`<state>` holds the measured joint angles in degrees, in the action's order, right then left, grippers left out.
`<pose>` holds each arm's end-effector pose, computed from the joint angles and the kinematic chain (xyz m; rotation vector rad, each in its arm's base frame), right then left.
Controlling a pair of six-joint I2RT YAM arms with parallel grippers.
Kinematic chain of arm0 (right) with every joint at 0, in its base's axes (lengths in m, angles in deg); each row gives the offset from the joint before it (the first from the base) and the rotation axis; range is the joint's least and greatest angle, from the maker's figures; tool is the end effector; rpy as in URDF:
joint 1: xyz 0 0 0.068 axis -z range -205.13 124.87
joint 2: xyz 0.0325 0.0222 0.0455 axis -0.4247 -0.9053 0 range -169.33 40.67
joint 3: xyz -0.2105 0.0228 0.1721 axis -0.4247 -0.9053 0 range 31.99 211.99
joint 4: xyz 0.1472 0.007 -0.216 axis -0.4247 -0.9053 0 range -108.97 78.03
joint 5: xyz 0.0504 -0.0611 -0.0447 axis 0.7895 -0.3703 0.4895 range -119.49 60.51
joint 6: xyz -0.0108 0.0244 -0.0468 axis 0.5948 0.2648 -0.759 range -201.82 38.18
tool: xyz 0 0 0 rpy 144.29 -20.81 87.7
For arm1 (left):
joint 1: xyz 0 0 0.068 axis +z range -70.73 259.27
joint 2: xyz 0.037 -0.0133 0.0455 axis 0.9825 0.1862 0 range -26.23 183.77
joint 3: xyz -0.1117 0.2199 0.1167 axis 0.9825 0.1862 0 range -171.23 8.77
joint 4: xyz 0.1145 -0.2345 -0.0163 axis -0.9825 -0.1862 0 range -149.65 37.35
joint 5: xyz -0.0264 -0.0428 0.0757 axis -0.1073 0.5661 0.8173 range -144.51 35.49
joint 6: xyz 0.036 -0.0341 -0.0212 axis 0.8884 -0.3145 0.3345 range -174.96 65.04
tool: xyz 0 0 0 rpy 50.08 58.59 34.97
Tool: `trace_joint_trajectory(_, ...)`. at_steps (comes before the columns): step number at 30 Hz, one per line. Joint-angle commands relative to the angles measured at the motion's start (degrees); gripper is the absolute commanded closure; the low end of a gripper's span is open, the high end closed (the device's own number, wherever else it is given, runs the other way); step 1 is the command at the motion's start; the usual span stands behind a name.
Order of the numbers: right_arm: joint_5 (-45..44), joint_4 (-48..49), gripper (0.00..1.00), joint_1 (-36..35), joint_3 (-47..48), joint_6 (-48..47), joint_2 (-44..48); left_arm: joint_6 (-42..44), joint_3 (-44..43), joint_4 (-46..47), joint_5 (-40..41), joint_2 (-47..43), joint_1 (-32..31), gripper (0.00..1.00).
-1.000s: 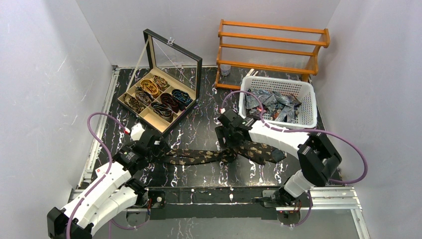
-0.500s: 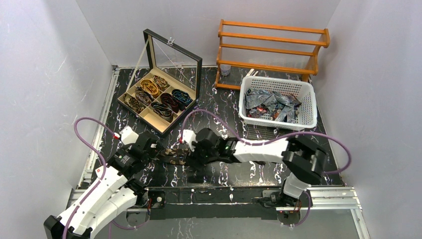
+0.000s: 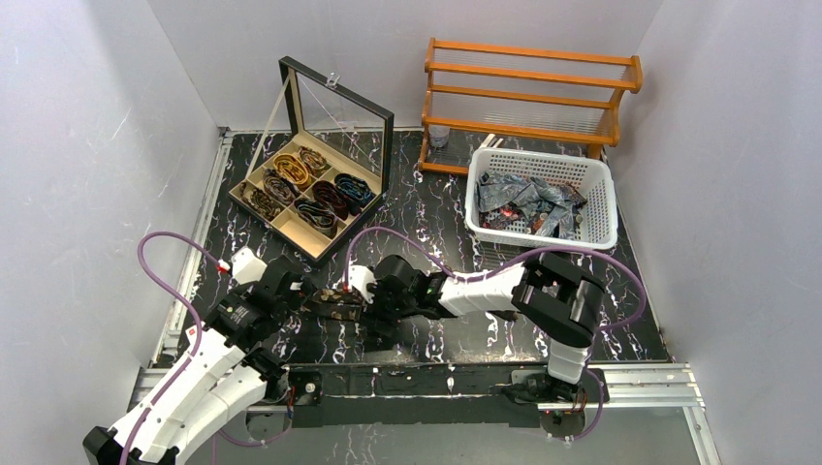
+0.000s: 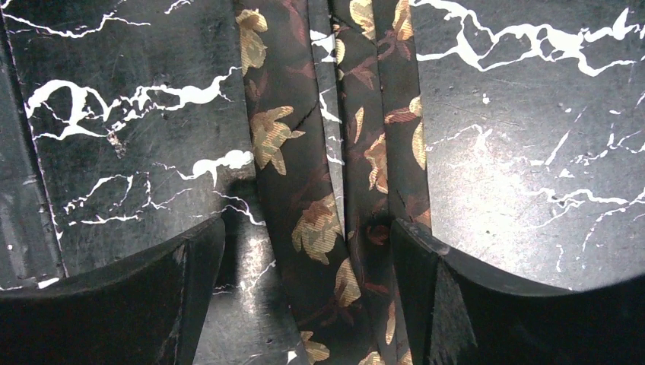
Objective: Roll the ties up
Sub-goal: Flatten out the tie at the center of the board.
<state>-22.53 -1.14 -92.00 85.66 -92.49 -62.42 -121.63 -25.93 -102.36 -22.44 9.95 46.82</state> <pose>0.1414 0.3422 0.1555 -1.5077 1.7684 0.6512 0.1102 -0.0476 0.2418 -0.8944 2.1180 -0.1868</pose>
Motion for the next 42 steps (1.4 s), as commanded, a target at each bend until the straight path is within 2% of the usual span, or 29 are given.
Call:
trace_joint_trajectory(1,-0.5,0.0,0.16,1.4,0.7,-0.6,-2.6,0.2,-0.8,-0.3,1.0,0.2,-0.2,0.08)
trace_joint_trajectory(3,0.8,-1.2,0.27,1.6,0.6,-0.8,-3.3,0.3,-0.6,-0.1,0.9,0.1,-0.2,0.08)
trace_joint_trajectory(7,0.0,-2.9,0.59,1.7,-0.4,1.0,-3.9,0.5,-0.6,0.0,1.0,0.0,-0.2,0.08)
trace_joint_trajectory(11,2.8,-6.6,0.88,1.7,-0.5,1.7,-2.4,0.9,-0.3,0.7,0.9,0.1,-0.2,0.08)
trace_joint_trajectory(13,8.8,-10.2,0.91,2.0,0.9,2.3,-1.3,1.2,-0.1,1.0,0.6,0.3,-0.2,0.08)
trace_joint_trajectory(18,34.2,-22.1,0.92,4.9,6.4,4.2,0.6,2.4,-0.5,1.6,0.1,1.1,-0.2,0.08)
trace_joint_trajectory(21,45.9,-26.1,0.99,8.7,9.1,7.1,0.0,3.1,-1.5,1.6,-0.4,1.2,-0.2,0.08)
trace_joint_trajectory(26,43.3,-28.6,0.98,16.5,12.7,14.7,-4.2,3.8,-1.9,2.2,-0.7,0.8,-0.2,0.08)
trace_joint_trajectory(28,44.3,-35.6,0.92,20.1,19.3,15.3,-10.2,3.8,-1.5,2.8,-1.4,1.0,-0.2,0.08)
trace_joint_trajectory(29,43.7,-39.6,0.88,21.5,22.3,15.1,-13.0,3.8,-1.4,3.0,-1.7,1.1,-0.2,0.08)
trace_joint_trajectory(31,38.4,-45.1,0.71,21.8,26.8,13.8,-16.8,4.0,-1.0,3.7,-2.6,1.4,-0.2,0.08)
trace_joint_trajectory(32,36.0,-46.0,0.67,22.0,27.8,13.6,-17.2,4.0,-0.8,3.8,-2.9,1.4,-0.2,0.08)
trace_joint_trajectory(37,20.3,-41.3,0.54,22.5,28.1,15.5,-11.2,3.5,-0.3,3.8,-3.1,1.6,-0.2,0.08)
trace_joint_trajectory(39,15.6,-39.2,0.42,22.5,27.1,14.6,-8.0,3.5,0.2,4.4,-3.3,1.5,-0.2,0.08)
trace_joint_trajectory(40,14.8,-38.2,0.33,22.5,26.6,14.1,-6.5,3.5,0.4,4.7,-3.5,1.6,-0.2,0.08)
trace_joint_trajectory(42,13.1,-35.6,0.27,22.4,24.5,13.4,-3.6,3.7,0.7,5.2,-3.7,1.9,-0.2,0.08)
